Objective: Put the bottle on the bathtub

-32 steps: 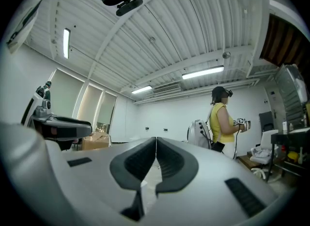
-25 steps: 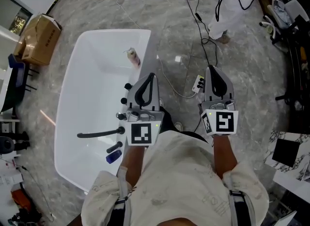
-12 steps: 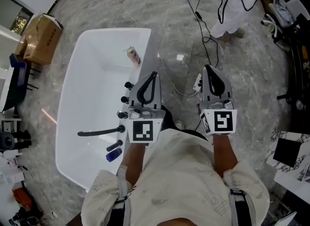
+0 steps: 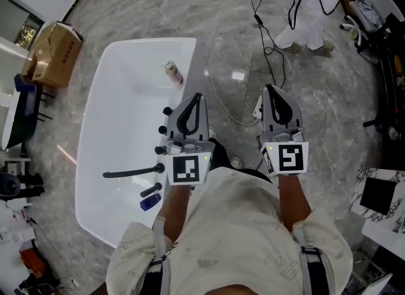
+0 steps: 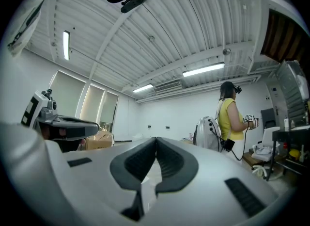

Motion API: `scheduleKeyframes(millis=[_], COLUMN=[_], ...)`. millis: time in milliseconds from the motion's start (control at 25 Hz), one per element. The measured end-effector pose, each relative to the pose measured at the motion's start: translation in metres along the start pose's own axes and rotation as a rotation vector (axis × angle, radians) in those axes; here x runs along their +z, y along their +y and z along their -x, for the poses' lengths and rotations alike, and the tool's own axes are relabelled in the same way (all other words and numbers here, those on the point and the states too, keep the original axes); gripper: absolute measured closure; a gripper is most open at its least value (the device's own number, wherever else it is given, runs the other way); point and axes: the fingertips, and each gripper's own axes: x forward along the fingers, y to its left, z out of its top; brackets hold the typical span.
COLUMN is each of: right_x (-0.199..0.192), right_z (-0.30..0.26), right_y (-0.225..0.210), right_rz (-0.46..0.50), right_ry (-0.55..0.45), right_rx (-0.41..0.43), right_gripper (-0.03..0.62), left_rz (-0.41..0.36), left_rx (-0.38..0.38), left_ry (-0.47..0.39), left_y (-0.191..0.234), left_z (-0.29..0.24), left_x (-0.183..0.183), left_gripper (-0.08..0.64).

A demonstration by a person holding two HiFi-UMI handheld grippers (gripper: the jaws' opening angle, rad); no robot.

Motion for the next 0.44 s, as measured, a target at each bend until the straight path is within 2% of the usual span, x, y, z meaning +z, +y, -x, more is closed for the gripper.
scheduleKeyframes(millis=[440], right_x=[-0.0056], right_z=[0.0117], right_y=[-0.0057], right_rz=[-0.002], right_ry=[0.008], right_rx=[-0.028], right_gripper=[0.603], left_rz=[0.007], left_rx=[-0.012], left_ry=[0.002], left_y=[-0.0087], left_z=[0.0023], left_x=[-0.0027], left_gripper=[0.555])
